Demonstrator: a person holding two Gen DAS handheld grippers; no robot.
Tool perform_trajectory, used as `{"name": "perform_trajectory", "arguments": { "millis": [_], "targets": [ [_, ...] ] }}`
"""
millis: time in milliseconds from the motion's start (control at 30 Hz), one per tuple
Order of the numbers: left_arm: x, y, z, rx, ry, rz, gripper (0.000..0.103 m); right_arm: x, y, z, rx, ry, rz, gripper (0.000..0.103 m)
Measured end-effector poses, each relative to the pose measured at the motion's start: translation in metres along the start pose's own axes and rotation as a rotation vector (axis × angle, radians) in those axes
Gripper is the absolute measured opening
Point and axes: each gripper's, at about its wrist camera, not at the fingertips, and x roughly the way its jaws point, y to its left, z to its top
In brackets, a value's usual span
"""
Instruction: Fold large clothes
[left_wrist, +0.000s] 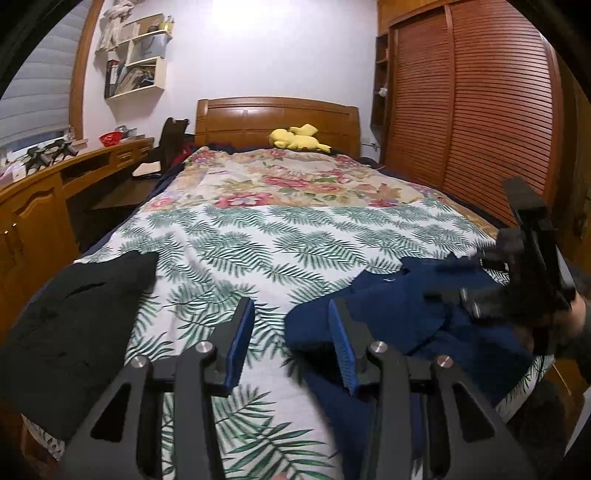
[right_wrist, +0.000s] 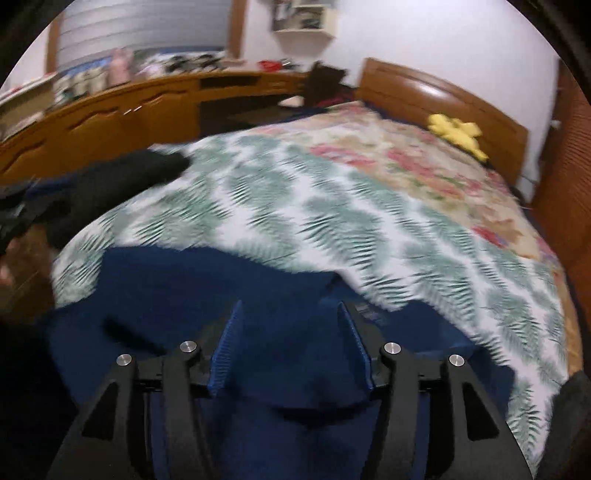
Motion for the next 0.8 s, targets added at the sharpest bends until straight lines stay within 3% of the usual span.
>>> {"name": "perform_trajectory", "arguments": {
  "millis": [233, 333, 500, 600, 633, 733, 800],
  "targets": [
    [-0.003, 0.02, -0.003, -0.033, 0.006, 0.017, 0.04, 0.023, 0.06, -0.007, -0.111, 0.032, 0.082, 0.056],
    [-0.006, 0.021, -0.005, -0.027, 0.003, 0.019, 0.04, 0.031, 0.076, -0.01, -0.149, 0.049, 0.078, 0.057],
    [-0.008, 0.021, -0.004, -0.029, -0.002, 0.017, 0.041, 0.07, 0.084, -0.013, -0.238, 0.126, -0.044, 0.057],
    [-0.007, 0.021, -0.005, -0.029, -0.004, 0.016, 0.041, 0.089, 0.064, -0.003, -0.201, 0.155, -0.085, 0.057],
    [-0.007, 0.021, -0.004, -0.029, -0.004, 0.015, 0.041, 0.09, 0.059, 0.001, -0.193, 0.156, -0.095, 0.057],
    [-0.006, 0.018, -0.004, -0.025, -0.003, 0.009, 0.041, 0.099, 0.04, 0.025, -0.211, 0.126, -0.24, 0.057],
    [-0.005, 0.017, -0.004, -0.021, -0.004, 0.002, 0.041, 0.099, 0.02, 0.042, -0.15, 0.113, -0.252, 0.057]
  ]
}}
